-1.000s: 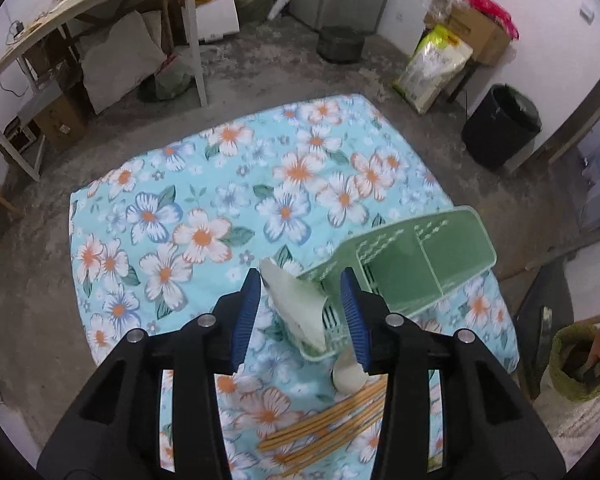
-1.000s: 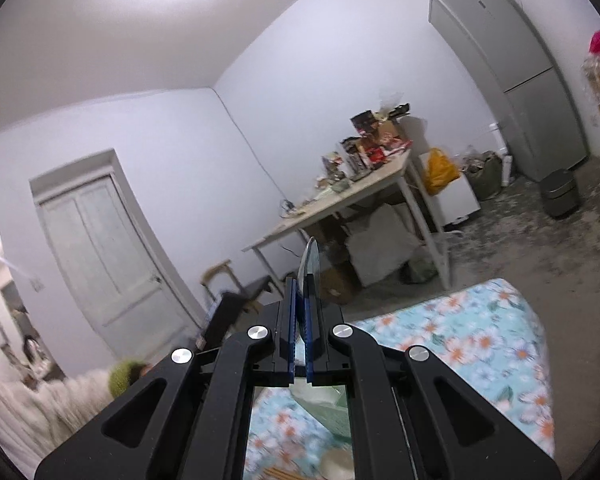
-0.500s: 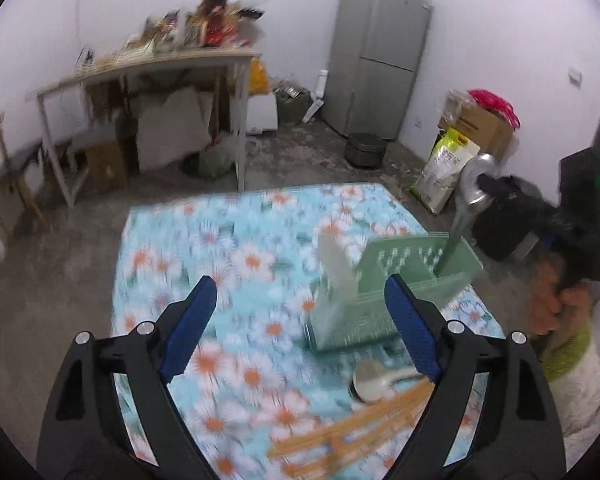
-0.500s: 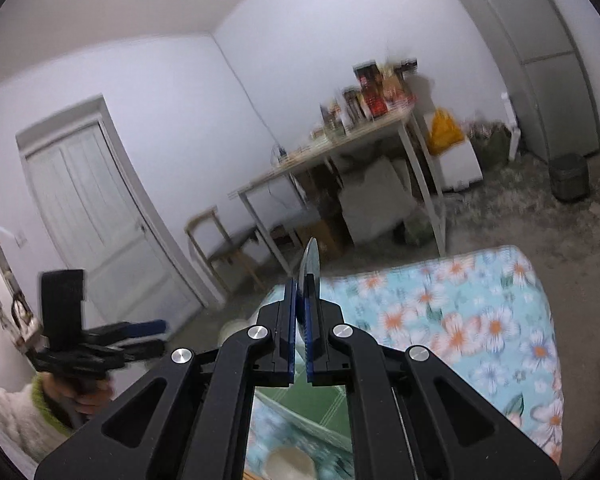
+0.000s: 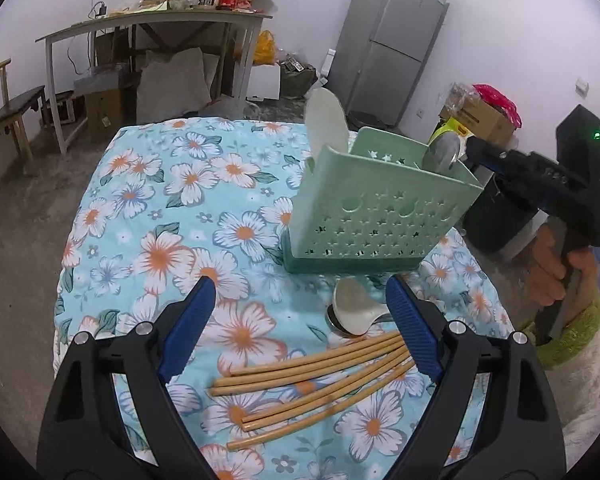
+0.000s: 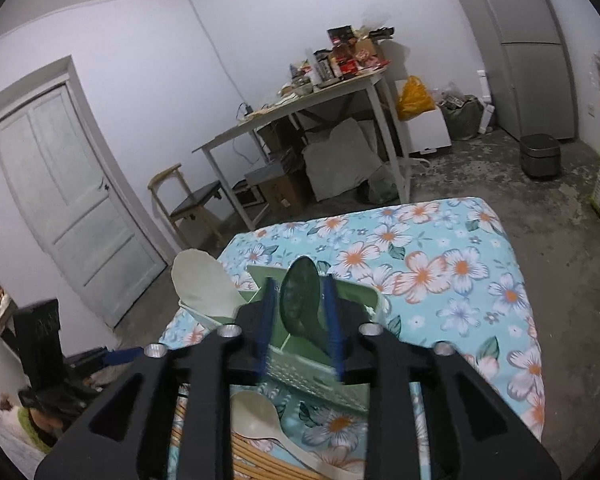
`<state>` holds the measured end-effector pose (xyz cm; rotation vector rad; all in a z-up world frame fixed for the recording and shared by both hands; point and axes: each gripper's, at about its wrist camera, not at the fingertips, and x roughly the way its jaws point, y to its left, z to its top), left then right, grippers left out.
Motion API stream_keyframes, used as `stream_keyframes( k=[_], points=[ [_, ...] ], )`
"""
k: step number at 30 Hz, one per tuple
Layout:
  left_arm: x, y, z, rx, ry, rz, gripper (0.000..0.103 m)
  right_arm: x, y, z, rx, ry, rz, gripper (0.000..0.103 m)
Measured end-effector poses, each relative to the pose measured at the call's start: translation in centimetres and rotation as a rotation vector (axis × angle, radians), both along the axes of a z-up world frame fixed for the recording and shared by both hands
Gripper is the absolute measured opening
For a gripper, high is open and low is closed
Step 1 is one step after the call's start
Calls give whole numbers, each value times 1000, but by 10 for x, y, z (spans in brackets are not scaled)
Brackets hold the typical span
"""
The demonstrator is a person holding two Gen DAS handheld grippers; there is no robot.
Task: Organize utensils
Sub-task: 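Lower the metal spoon into the green holder with the right tool while the left tool releases the paddle, then grasp the beige spoon by its bowl with the right tool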
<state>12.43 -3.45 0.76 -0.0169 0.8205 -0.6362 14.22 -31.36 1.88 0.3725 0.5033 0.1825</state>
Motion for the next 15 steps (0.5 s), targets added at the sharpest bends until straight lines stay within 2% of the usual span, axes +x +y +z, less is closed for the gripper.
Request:
stream_keyframes(
  k=[4, 9, 12, 15],
  points=[
    [-1, -3, -4, -26, 18, -17, 83, -17, -2, 5, 22, -22, -38, 34],
    [6, -2, -20, 53, 49, 52, 90, -41, 15, 8, -14, -28, -40, 36],
    [7, 1, -27, 50, 64, 49, 91, -52, 34, -2, -64, 10, -38, 38],
    [1, 4, -25, 38, 29, 46, 95, -56, 53, -22, -89, 71, -25, 39]
  ],
)
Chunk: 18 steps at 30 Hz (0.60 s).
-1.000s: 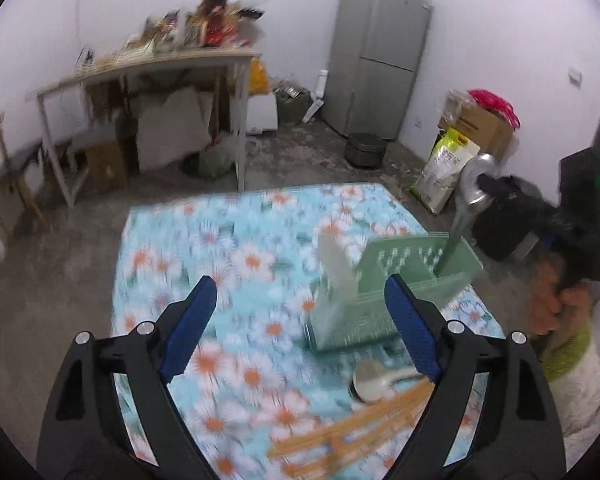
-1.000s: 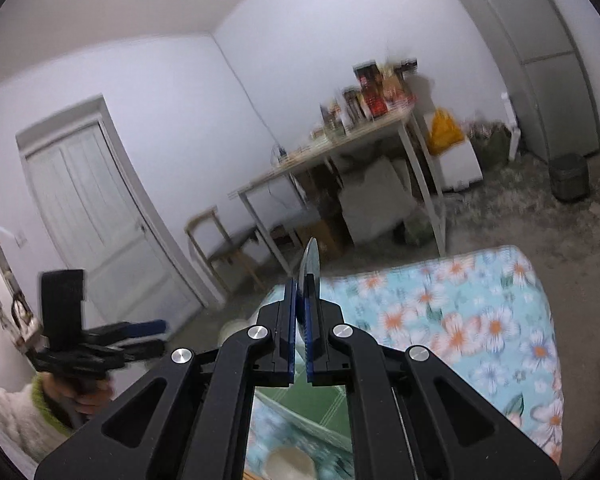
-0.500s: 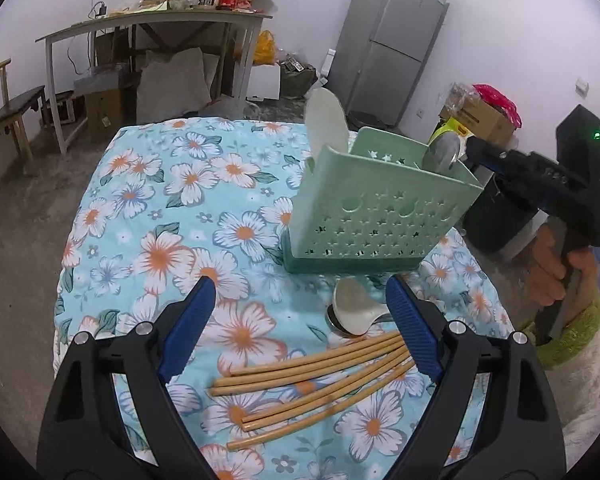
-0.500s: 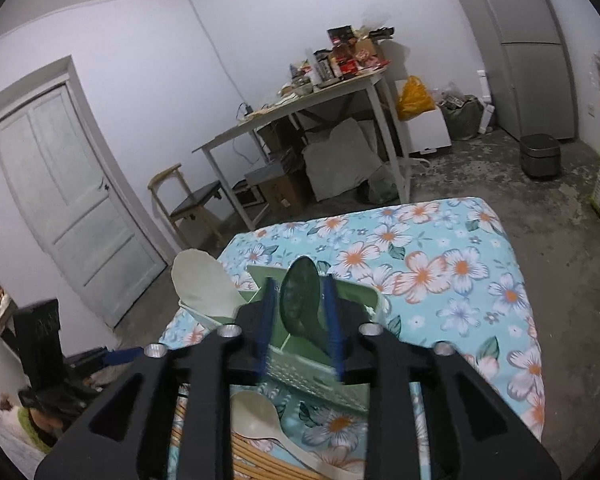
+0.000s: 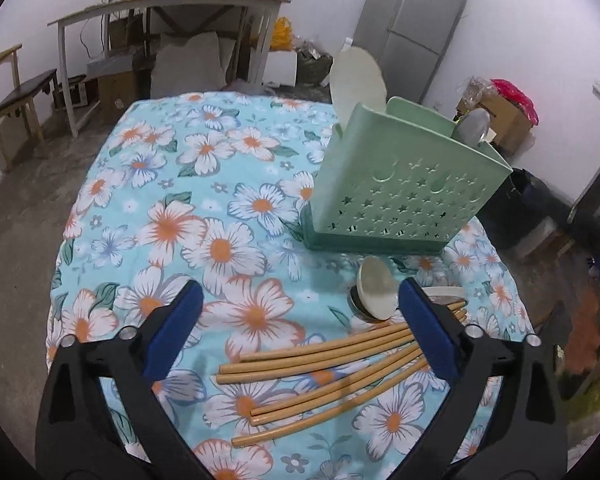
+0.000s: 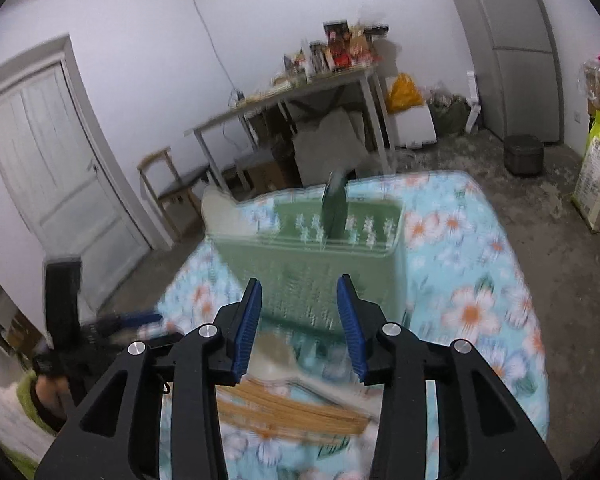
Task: Organize utensils
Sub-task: 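Grasp the beige spoon by its bowl with the right tool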
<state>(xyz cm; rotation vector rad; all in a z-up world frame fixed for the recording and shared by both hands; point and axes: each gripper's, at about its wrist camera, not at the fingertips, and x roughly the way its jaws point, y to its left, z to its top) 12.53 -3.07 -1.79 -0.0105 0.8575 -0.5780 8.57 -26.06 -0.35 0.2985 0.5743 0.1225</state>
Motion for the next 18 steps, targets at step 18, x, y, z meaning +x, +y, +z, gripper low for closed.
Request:
stream_keyframes(
  k=[18],
  points=[
    [-5, 28, -3, -50, -44, 44, 95, 23, 82, -67, -117, 231, 55, 50]
  ],
)
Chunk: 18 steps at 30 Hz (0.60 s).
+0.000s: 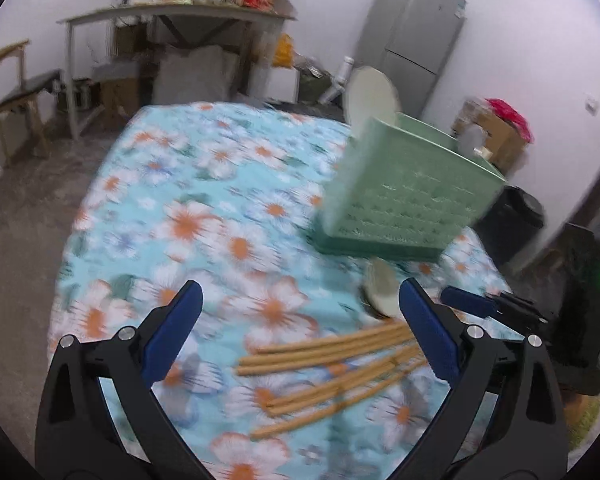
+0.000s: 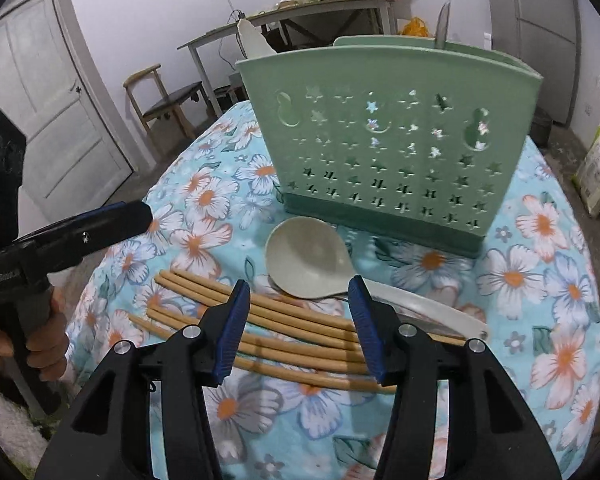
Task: Organize utensils
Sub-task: 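Grasp the beige spoon by its bowl with the right tool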
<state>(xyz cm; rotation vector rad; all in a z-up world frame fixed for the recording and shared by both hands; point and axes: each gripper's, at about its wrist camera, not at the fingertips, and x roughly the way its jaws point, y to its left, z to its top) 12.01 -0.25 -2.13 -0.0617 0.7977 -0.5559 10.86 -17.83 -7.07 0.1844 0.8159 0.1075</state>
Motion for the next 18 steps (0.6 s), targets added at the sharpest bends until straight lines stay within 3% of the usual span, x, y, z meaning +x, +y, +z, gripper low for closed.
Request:
stream_keyframes(
  k=[5, 15, 18],
  points=[
    [11, 14, -1, 66, -34, 87, 95, 13, 15, -2, -24, 2, -9, 50],
    [25, 43, -9, 45, -1, 168, 95, 40, 34, -14, -95, 36, -41, 49],
    [26, 44, -12, 39, 6, 164, 95, 49, 38, -17, -93, 55, -62, 44]
  ],
)
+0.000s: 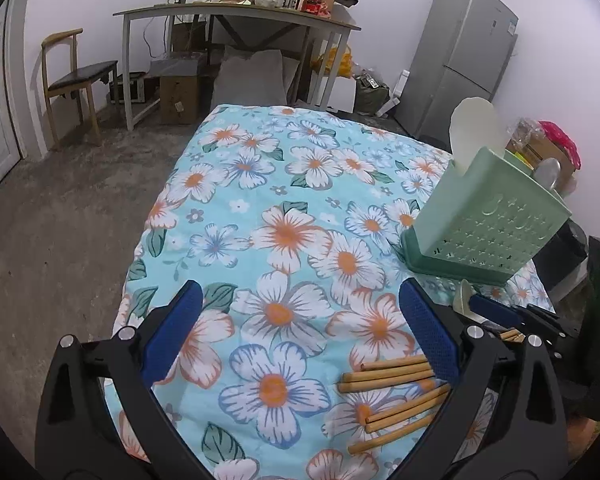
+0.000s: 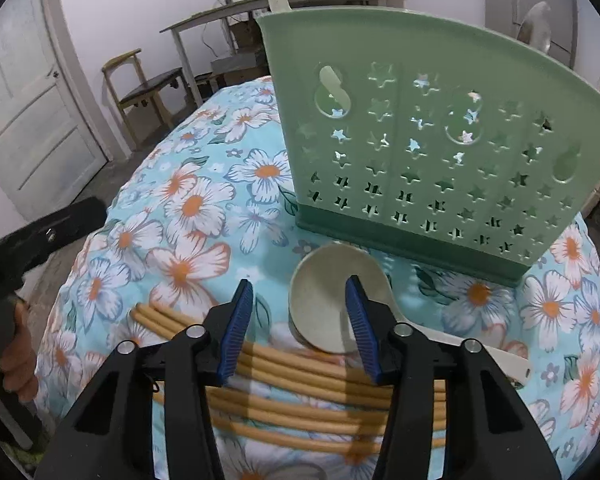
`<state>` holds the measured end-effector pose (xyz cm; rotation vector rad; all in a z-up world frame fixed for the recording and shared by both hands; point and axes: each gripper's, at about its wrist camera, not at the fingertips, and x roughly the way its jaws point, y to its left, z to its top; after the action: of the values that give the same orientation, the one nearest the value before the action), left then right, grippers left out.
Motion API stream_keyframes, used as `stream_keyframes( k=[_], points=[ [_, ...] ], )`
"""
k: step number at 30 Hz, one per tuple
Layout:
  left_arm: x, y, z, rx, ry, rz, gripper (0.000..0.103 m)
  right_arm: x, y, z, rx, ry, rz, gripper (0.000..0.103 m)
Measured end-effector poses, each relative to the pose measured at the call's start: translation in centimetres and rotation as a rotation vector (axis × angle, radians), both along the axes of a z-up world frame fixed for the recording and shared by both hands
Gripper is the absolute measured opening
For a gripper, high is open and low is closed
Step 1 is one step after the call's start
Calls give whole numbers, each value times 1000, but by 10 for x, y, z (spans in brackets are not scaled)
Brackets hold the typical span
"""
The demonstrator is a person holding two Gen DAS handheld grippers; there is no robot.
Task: Organize utensils
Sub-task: 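Grasp the beige spoon by its bowl with the right tool, then lift the beige spoon with the right tool while the left tool grasps a metal spoon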
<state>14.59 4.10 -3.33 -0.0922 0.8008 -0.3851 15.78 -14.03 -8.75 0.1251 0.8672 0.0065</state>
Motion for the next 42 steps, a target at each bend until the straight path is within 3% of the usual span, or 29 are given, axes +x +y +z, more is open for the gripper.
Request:
stream_keyframes(
  k=[6, 10, 19, 24, 29, 35, 42],
  points=[
    [0, -2, -2, -13, -7, -21, 95, 17, 4, -11, -53, 76, -77, 27],
    [-1, -3, 0, -14, -20, -29, 95, 15, 6, -8, -35, 70, -83, 13],
    [-13, -4, 10, -66, -84, -75, 95, -18, -10, 32, 59, -26, -74, 8],
    [-23, -14, 20, -78, -128, -126, 95, -36, -35, 59, 174, -92, -89, 7],
    [-28, -28, 24, -113, -107, -197, 95, -50, -63, 76, 274, -141, -110, 6],
    [-38, -45, 30, -173, -98, -302, 94, -69, -90, 94, 307, -222, -131, 6],
    [-34, -70, 20, -224, 36, -396, 59, -89, -125, 96, 391, -276, -159, 6]
  ],
)
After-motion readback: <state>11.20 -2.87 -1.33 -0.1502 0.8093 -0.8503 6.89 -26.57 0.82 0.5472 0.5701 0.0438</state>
